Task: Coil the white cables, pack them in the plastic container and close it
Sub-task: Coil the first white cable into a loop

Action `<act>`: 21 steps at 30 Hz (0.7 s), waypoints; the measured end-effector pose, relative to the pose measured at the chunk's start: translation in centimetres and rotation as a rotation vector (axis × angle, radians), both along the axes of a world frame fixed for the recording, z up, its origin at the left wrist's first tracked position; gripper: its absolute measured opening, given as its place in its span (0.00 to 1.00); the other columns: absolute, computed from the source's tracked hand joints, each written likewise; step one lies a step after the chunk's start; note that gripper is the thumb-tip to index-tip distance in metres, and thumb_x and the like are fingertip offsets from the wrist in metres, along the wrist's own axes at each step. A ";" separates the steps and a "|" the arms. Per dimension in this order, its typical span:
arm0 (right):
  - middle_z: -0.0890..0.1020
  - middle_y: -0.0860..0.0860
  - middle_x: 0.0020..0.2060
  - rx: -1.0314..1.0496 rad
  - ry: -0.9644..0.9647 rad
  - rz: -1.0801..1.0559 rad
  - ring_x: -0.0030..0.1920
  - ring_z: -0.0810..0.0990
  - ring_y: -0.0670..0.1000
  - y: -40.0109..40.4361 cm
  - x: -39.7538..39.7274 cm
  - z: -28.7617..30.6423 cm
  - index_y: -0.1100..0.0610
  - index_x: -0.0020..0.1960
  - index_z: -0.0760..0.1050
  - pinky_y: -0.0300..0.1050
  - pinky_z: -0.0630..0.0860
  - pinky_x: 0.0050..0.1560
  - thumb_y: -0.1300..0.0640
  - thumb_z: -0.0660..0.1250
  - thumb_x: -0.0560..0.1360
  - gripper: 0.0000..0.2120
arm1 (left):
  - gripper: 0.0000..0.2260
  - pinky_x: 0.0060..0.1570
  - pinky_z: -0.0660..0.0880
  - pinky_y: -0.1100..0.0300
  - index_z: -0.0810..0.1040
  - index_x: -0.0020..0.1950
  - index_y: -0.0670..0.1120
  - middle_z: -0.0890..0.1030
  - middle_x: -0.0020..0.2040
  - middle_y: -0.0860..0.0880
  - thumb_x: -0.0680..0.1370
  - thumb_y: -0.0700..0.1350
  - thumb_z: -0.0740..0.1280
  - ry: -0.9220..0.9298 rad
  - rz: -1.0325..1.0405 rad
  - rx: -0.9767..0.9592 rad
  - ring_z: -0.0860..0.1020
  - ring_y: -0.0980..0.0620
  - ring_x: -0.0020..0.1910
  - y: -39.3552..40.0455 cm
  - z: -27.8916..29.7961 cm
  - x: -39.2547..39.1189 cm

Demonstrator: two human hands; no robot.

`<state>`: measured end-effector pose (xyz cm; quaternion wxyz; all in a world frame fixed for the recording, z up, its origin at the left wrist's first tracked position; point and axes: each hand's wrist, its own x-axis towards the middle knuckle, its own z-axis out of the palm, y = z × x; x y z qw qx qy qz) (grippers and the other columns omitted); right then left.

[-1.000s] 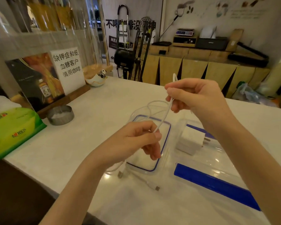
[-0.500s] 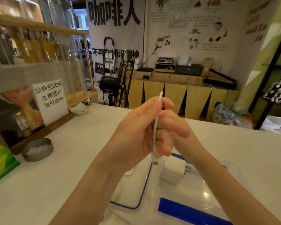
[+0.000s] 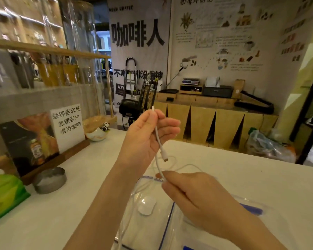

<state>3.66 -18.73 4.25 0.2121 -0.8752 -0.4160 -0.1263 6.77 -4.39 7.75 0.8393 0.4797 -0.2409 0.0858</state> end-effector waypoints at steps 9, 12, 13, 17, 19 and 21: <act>0.73 0.33 0.29 0.111 -0.126 0.062 0.35 0.76 0.40 -3.4 0.2 3.5 0.44 0.43 0.79 0.29 0.73 0.34 0.49 0.62 0.70 0.07 | 0.11 0.30 0.74 0.68 0.78 0.43 0.45 0.79 0.25 0.53 0.78 0.43 0.57 -0.021 0.056 0.783 0.75 0.58 0.24 -0.6 -1.9 -0.7; 0.79 0.36 0.31 0.306 -0.125 0.083 0.37 0.79 0.40 -4.5 1.4 3.9 0.47 0.46 0.80 0.26 0.74 0.35 0.47 0.64 0.67 0.11 | 0.12 0.25 0.71 0.68 0.79 0.42 0.44 0.77 0.22 0.54 0.78 0.46 0.58 0.049 -0.161 0.748 0.72 0.59 0.19 -0.9 -2.1 -1.0; 0.81 0.40 0.31 0.376 -0.102 0.086 0.38 0.80 0.42 -4.8 1.8 3.8 0.47 0.46 0.80 0.28 0.75 0.36 0.47 0.65 0.66 0.11 | 0.13 0.23 0.69 0.69 0.79 0.42 0.43 0.76 0.22 0.54 0.78 0.46 0.58 0.076 -0.211 0.677 0.70 0.59 0.18 -0.9 -2.2 -1.0; 0.82 0.42 0.40 0.617 -0.030 0.071 0.40 0.81 0.44 -5.4 3.2 3.2 0.48 0.43 0.81 0.30 0.77 0.41 0.50 0.69 0.65 0.07 | 0.16 0.21 0.63 0.69 0.81 0.39 0.44 0.71 0.20 0.54 0.76 0.45 0.55 0.152 -0.334 0.473 0.64 0.60 0.17 -0.9 -2.7 -0.7; 0.83 0.44 0.38 0.724 0.030 0.073 0.38 0.82 0.46 -5.1 3.6 2.8 0.47 0.42 0.82 0.32 0.78 0.39 0.53 0.71 0.65 0.06 | 0.19 0.21 0.63 0.69 0.81 0.38 0.44 0.70 0.20 0.55 0.76 0.46 0.53 0.162 -0.447 0.395 0.63 0.60 0.18 -1.0 -2.6 -0.7; 0.84 0.43 0.35 0.815 0.095 0.070 0.35 0.82 0.46 -4.8 3.7 2.4 0.49 0.42 0.82 0.32 0.77 0.37 0.54 0.71 0.65 0.06 | 0.20 0.21 0.63 0.69 0.79 0.39 0.43 0.68 0.20 0.56 0.77 0.49 0.51 0.190 -0.579 0.255 0.62 0.60 0.18 -1.2 -2.4 -0.7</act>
